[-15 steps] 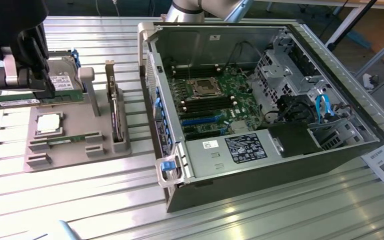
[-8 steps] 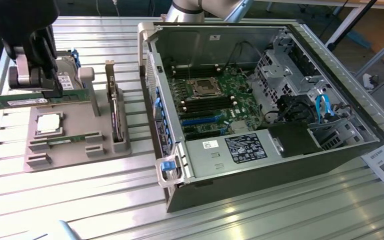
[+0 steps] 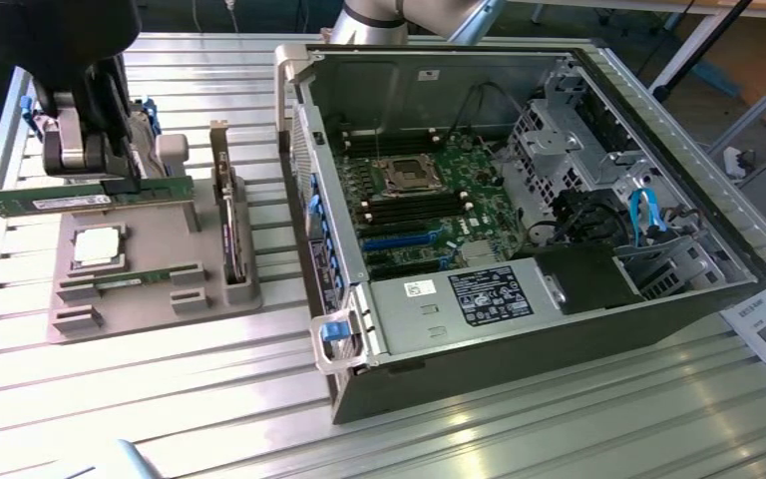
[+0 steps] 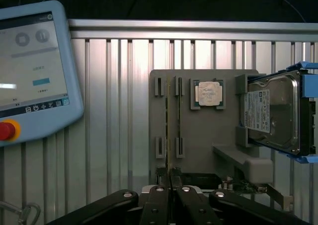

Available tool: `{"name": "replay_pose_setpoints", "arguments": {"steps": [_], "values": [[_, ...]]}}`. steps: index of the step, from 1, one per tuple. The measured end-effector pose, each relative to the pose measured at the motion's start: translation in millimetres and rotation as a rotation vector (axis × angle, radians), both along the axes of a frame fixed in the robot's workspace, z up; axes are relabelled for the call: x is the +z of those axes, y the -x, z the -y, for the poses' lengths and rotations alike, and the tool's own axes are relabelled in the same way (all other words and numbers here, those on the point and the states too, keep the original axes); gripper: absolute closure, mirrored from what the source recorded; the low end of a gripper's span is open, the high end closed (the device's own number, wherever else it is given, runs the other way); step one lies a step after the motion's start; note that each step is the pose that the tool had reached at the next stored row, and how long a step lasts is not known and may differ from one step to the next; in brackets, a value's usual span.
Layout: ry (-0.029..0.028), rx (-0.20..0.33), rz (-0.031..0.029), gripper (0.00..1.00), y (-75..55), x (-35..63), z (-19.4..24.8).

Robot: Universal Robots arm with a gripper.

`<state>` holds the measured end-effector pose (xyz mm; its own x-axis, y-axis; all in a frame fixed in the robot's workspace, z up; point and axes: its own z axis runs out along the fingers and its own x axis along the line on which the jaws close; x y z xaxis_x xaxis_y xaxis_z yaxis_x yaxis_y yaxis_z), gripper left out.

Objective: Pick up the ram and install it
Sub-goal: 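Pick up the ram and move it above insertion slot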

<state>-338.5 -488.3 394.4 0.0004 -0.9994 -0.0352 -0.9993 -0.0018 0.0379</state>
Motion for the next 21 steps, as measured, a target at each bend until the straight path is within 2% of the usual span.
{"name": "replay_pose_setpoints", "arguments": {"steps": [9, 21], "values": [[0.0001, 0.000, -0.0001, 0.88, -1.6, 3.5, 0.0], [0.0000, 0.000, -0.0003, 0.88, -27.7, 3.4, 0.0]]}}
